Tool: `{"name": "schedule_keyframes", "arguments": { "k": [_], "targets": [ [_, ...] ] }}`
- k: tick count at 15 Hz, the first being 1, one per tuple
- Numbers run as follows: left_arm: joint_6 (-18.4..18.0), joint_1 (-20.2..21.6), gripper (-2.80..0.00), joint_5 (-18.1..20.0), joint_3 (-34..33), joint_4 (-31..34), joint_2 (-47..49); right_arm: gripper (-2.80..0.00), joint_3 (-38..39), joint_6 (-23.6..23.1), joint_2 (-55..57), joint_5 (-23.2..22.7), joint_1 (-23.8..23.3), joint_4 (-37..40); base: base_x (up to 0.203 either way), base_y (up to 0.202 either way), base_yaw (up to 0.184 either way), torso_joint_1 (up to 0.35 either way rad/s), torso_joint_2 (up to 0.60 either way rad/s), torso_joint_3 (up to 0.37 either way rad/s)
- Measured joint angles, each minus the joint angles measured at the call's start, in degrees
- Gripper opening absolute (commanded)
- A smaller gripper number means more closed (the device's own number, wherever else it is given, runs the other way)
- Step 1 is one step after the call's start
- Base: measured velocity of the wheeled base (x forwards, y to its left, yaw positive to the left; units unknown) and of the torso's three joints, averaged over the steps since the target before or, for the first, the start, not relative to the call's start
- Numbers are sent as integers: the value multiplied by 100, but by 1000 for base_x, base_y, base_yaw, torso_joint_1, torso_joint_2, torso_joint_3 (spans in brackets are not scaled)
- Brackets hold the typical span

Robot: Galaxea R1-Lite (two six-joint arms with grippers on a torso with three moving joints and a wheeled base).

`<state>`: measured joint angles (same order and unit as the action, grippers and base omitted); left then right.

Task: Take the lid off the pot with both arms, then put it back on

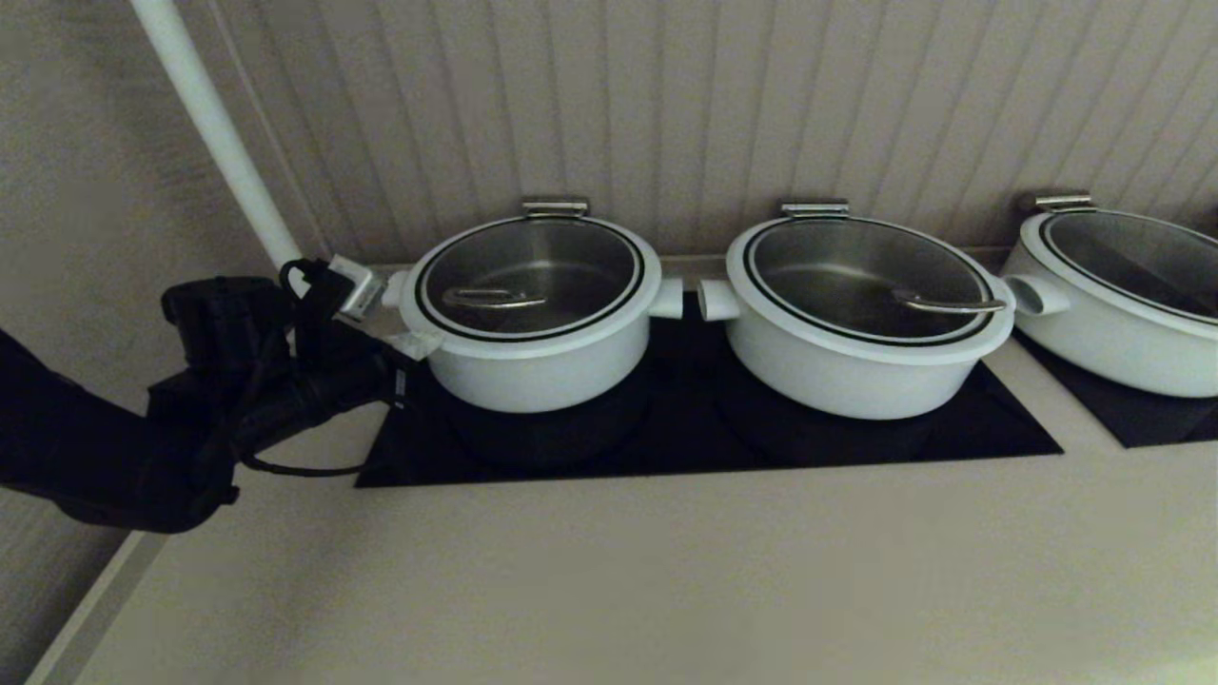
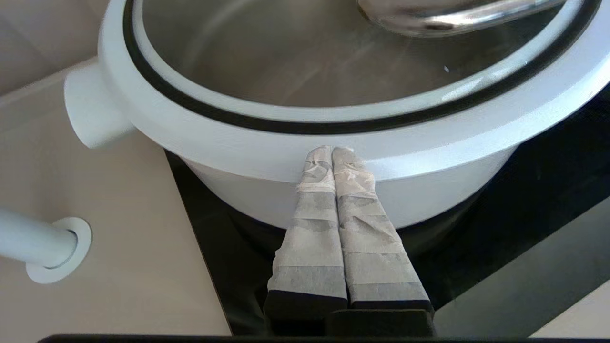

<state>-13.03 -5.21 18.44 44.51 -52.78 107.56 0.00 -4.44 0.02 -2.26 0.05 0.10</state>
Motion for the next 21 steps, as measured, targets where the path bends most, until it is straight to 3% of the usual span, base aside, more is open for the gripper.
{"name": "schedule_keyframes", "arguments": {
  "k": [21],
  "targets": [
    [-73, 187, -280, -14, -438, 12, -410, -280, 0, 1, 0, 2, -2, 0, 0, 0, 0, 0, 0, 0]
  ]
}}
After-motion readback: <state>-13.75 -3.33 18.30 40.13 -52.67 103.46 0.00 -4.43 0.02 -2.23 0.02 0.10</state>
